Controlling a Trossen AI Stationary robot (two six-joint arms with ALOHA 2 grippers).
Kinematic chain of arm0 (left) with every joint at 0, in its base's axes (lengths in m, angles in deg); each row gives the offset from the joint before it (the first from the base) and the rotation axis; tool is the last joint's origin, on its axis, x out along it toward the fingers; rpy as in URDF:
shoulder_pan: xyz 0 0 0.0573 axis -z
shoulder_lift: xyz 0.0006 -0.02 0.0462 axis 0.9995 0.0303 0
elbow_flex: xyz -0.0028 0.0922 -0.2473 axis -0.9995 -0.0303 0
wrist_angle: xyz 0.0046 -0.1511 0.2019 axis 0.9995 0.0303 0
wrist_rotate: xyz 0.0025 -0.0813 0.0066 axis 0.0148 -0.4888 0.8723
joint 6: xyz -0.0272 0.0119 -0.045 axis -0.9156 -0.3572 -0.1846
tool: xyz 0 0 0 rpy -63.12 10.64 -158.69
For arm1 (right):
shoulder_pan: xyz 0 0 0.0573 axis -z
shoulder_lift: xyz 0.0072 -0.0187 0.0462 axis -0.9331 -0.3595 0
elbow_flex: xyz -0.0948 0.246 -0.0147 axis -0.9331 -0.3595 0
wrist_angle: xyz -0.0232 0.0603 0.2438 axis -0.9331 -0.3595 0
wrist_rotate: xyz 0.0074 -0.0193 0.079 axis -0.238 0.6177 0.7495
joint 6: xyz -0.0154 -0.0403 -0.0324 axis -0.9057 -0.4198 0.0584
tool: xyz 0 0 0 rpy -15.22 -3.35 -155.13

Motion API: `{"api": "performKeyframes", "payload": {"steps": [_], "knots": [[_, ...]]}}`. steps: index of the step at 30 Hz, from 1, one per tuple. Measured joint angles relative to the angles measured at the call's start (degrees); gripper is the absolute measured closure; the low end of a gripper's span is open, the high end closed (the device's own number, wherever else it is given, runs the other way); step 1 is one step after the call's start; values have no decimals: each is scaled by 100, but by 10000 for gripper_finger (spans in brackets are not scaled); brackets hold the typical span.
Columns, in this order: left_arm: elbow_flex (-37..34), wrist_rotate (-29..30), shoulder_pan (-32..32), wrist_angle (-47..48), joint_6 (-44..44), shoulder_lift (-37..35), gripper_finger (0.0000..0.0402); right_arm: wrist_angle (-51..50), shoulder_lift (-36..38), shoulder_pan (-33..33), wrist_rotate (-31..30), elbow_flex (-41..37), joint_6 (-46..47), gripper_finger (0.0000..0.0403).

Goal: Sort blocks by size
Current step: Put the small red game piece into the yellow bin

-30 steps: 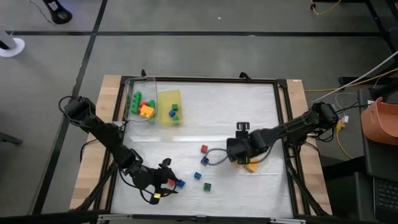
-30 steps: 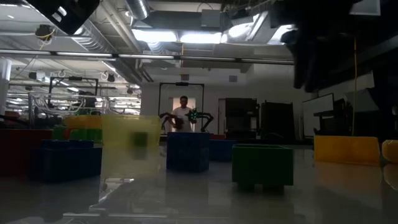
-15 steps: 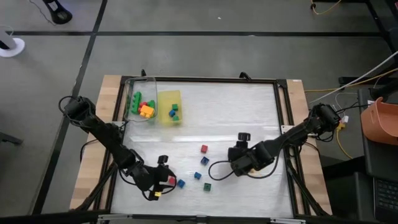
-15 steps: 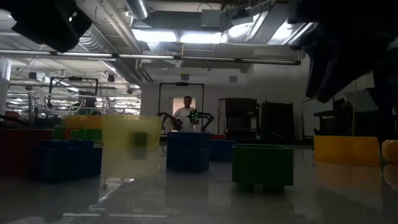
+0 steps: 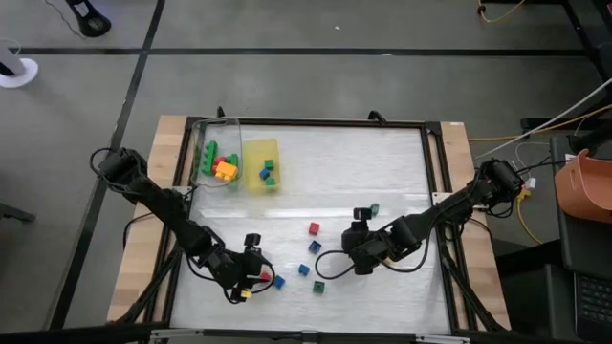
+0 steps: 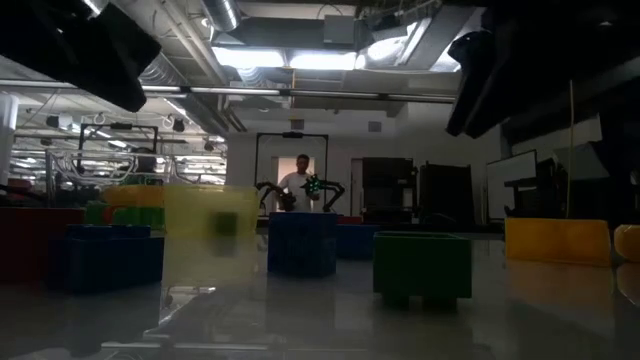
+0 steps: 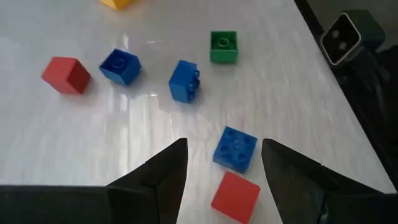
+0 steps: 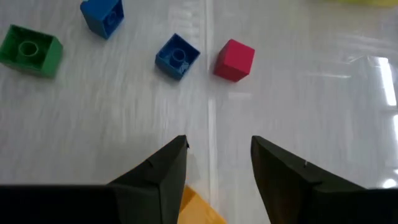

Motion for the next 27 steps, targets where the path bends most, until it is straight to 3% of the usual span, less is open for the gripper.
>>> {"api": "performKeyframes", "payload": {"steps": [4,9,20,27], "knots": [[0,-419,-31,14,624,0,208,14,0,0,0,0,82,226],[0,-470,-48,20,1494,10,208,30,0,0,2,0,248,226],[2,-751,-101,-202,2009,846,208,77,0,0,4,0,288,226],[2,-746,-101,-114,2024,1010,208,83,0,0,4,0,269,226]]}}
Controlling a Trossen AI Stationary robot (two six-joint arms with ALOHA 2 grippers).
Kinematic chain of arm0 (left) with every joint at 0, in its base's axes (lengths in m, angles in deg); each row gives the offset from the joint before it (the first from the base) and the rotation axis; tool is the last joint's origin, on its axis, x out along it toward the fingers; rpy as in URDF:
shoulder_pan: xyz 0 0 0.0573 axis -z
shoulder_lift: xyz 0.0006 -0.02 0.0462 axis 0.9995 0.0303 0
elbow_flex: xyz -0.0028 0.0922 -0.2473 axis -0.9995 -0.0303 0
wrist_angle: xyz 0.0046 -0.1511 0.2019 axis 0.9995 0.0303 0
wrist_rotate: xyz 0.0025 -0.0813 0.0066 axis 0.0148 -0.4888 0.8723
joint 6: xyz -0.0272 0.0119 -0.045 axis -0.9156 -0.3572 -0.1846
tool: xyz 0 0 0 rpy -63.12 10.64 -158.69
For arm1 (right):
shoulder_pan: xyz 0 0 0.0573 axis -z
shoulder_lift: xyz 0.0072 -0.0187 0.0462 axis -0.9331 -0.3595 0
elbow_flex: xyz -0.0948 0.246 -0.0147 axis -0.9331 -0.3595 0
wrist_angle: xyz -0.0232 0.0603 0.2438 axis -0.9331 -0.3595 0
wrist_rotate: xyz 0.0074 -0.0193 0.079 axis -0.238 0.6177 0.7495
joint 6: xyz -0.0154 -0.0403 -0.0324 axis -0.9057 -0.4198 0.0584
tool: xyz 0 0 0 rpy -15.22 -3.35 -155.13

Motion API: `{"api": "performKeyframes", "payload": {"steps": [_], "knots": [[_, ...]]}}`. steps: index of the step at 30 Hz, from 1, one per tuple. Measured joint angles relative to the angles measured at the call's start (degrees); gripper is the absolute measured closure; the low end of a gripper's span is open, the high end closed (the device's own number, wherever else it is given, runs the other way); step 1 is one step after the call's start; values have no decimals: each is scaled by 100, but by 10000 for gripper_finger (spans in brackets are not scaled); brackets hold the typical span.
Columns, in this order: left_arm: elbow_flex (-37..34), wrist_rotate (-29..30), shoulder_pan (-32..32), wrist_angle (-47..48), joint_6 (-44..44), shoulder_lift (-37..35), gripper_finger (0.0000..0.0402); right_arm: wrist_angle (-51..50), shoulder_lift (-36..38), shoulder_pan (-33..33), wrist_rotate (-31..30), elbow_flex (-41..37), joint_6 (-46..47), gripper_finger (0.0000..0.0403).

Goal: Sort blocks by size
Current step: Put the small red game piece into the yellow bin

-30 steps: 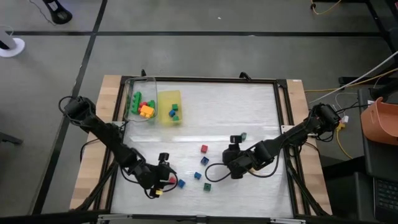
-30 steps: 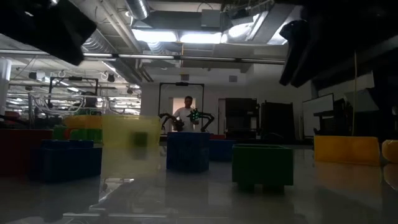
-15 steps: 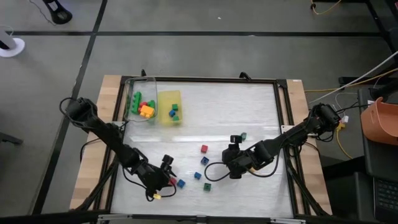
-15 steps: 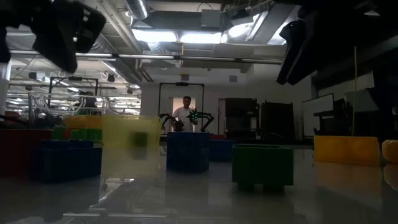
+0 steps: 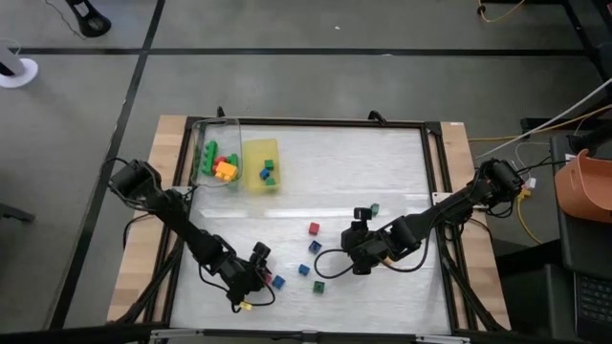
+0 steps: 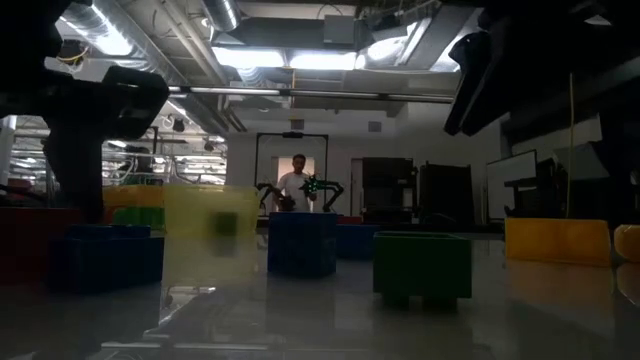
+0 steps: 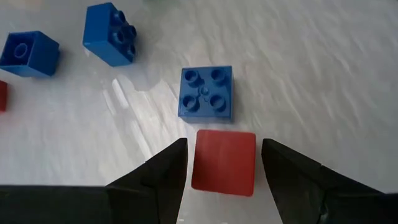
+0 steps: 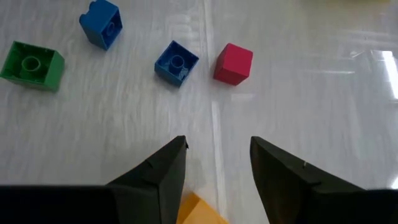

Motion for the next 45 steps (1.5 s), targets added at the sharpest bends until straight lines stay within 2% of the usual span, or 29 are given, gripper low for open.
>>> {"api": "performKeyframes", "payload": {"steps": [16,25,34,40,45], "knots": [[0,-220,-119,92,-92,85,211,0,0,0,2,0,-4,226],[3,-426,-186,-123,-165,261,285,0,0,0,2,0,-7,226],[-2,-302,-235,-384,-774,199,285,-2,0,0,0,0,-199,226],[-2,-225,-476,-421,-1163,199,281,-2,0,0,2,0,-203,226],[2,-226,-765,-593,-1131,193,282,-4,-1,0,2,0,-282,226]]}}
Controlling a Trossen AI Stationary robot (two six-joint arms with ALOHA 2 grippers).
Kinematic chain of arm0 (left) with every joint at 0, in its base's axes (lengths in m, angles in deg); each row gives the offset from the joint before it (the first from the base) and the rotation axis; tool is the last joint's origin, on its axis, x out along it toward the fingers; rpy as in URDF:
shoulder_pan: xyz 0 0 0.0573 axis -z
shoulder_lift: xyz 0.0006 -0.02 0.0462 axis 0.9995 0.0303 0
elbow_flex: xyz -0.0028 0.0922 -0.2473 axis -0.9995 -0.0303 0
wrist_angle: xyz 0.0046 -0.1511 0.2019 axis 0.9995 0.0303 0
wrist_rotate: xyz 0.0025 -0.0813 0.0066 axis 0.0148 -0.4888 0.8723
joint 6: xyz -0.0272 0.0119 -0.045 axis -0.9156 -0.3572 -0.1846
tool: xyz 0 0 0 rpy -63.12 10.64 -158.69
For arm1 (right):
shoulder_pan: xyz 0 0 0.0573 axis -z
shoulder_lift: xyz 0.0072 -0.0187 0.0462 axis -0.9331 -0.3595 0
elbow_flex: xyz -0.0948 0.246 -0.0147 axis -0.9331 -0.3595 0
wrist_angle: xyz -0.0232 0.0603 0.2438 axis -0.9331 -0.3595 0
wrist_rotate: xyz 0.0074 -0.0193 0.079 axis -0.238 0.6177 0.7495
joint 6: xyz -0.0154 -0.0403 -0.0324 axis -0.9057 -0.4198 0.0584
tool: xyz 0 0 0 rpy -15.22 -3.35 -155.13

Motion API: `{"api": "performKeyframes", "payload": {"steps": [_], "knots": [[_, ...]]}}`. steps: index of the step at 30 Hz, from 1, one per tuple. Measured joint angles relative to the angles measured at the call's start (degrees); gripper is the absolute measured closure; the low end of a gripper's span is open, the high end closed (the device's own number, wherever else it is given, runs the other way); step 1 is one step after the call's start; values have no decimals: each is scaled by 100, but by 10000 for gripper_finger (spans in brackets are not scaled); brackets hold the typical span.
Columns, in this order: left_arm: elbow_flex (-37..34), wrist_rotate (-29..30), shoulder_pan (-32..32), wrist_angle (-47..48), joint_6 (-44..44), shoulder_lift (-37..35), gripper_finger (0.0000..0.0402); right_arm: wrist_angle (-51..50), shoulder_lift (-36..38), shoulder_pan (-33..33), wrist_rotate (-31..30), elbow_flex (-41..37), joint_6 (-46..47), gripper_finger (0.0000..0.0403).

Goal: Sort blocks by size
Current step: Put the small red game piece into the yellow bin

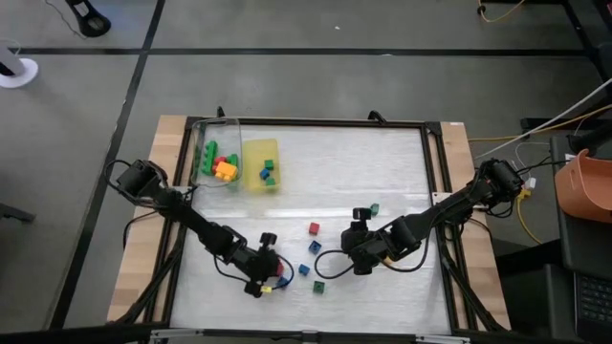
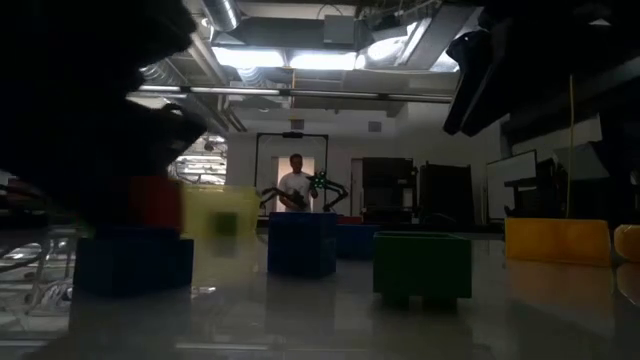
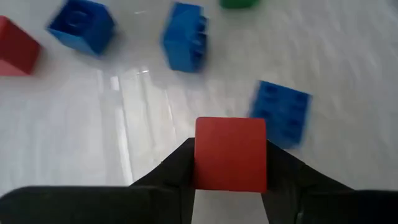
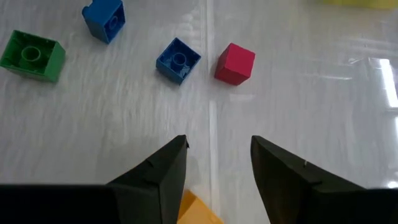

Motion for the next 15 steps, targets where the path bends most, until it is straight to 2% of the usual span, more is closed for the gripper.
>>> {"api": "performKeyframes", "payload": {"steps": [6,10,15], "knots": [[53,1,-340,-20,237,-200,279,-4,1,0,0,0,-48,226],[58,7,-537,31,639,-634,281,-38,-1,0,0,0,-50,226],[63,336,-813,821,811,-1396,276,-63,-1,0,0,0,-50,226]]}}
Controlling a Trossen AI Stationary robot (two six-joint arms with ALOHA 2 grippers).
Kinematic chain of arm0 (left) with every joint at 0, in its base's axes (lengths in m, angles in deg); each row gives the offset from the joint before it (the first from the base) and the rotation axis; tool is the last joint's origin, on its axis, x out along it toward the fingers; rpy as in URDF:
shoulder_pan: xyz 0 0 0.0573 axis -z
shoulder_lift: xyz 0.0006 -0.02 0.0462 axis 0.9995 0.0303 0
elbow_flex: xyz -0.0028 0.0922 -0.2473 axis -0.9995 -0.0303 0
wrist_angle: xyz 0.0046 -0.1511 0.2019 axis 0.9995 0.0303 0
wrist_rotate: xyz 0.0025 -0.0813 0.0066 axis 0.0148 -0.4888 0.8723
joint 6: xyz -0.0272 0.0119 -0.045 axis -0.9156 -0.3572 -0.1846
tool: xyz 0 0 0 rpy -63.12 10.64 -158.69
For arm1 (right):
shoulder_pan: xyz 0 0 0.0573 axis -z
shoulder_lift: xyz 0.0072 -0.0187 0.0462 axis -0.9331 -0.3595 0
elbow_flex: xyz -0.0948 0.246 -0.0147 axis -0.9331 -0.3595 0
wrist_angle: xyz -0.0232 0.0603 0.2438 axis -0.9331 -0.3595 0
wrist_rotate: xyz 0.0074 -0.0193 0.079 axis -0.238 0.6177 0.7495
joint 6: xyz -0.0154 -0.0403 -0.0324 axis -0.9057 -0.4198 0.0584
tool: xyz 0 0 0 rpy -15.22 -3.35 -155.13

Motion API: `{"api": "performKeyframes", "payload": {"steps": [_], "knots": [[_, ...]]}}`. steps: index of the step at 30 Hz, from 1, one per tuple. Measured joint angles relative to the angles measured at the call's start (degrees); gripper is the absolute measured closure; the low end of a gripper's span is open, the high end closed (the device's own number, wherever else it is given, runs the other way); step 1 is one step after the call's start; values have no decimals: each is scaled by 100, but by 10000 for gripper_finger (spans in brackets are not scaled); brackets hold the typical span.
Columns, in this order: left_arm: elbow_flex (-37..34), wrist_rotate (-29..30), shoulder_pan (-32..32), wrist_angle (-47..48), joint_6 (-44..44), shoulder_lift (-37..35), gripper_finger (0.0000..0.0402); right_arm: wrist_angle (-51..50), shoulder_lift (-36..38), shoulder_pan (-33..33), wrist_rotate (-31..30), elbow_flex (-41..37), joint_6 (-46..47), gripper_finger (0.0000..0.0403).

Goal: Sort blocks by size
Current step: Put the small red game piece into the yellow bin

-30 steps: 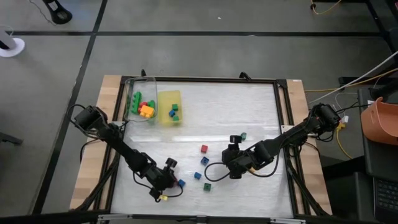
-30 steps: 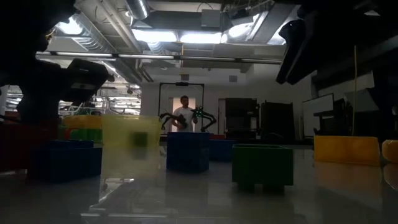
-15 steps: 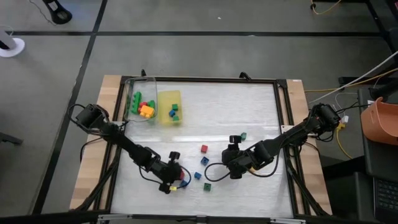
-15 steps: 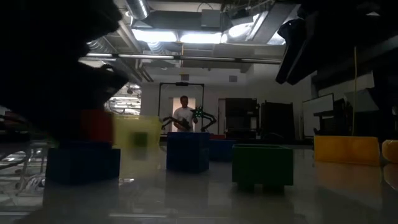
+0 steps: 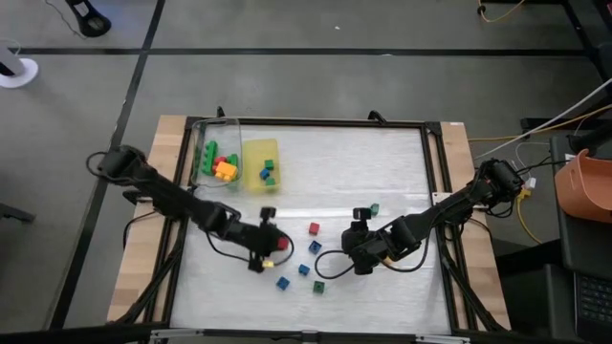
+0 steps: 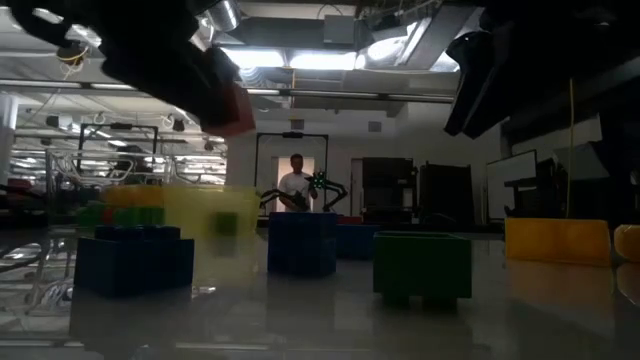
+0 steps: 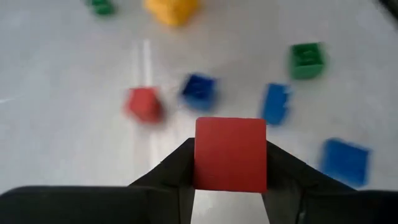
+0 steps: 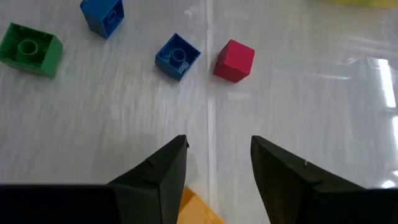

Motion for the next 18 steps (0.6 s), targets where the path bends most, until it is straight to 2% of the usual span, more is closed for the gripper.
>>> {"api": "performKeyframes", "payload": {"steps": [9,18], "knots": [[0,874,-615,1637,-39,-1100,272,-44,0,0,42,0,1,226],[-11,1103,-1519,2341,-43,-1197,271,-57,0,0,44,0,0,226]]}}
